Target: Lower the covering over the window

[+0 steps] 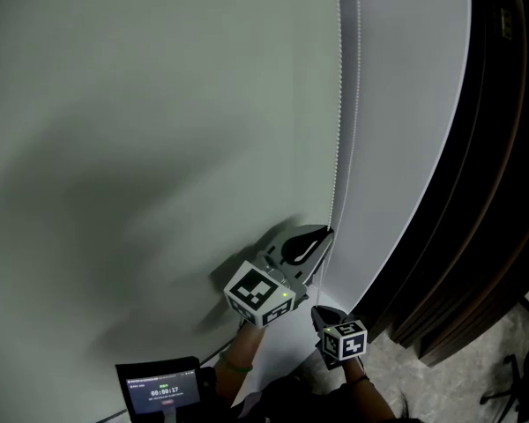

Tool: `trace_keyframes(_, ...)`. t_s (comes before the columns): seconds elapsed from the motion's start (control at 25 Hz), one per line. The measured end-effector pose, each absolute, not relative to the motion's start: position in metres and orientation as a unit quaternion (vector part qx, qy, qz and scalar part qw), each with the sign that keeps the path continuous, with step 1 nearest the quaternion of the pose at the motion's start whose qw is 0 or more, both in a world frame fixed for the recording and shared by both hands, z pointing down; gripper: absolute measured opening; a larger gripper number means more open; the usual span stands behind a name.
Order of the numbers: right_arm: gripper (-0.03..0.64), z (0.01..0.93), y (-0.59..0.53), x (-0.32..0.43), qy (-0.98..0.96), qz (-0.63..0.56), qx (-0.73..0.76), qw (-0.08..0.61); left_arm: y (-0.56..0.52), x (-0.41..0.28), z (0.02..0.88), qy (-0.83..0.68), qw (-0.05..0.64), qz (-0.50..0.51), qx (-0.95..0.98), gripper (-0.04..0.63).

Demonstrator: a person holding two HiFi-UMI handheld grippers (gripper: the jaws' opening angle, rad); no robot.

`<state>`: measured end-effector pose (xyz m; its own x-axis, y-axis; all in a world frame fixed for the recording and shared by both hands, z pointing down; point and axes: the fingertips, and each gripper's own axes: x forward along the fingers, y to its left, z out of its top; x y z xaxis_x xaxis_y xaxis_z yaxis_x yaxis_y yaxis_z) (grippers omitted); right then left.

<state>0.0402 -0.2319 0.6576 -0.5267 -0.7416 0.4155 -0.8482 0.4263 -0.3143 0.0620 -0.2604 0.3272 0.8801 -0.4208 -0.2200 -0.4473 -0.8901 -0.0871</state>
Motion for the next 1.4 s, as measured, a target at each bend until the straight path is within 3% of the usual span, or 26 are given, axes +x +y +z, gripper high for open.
trace_keyframes(0.2,0.013,0.648,-0.228,0.045,-0.847,0.25,0.456,0.109,-0.27,0.058,0.323,0.246,0.035,0.131,-0.96,0.003)
trace_keyframes(0.4,0.058,0.601,-0.237,0.058,-0.853,0.222,0.471,0.045,-0.277,0.04,0.324,0.268,0.025,0.158,-0.95,0.003)
trace_keyframes(0.56,0.063,0.521,-0.255,0.078,-0.855,0.166,0.49,-0.043,-0.283,0.046,0.378,0.282,0.014,0.064,-0.957,0.003)
trace_keyframes(0.76,0.064,0.4,-0.248,0.077,-0.883,0.087,0.446,-0.12,-0.267,0.055,0.505,0.277,-0.075,-0.06,-0.956,0.003)
trace_keyframes(1.04,0.115,0.304,-0.252,0.05,-0.904,-0.016,0.412,-0.111,-0.234,0.055,0.619,0.248,-0.142,-0.176,-0.942,0.002)
trace_keyframes(1.36,0.112,0.256,-0.274,0.047,-0.898,-0.026,0.414,-0.148,-0.229,0.065,0.631,0.234,-0.16,-0.181,-0.942,0.002)
trace_keyframes(1.4,0.087,0.256,-0.279,0.049,-0.893,-0.027,0.425,-0.145,-0.23,0.066,0.631,0.234,-0.163,-0.18,-0.941,0.002)
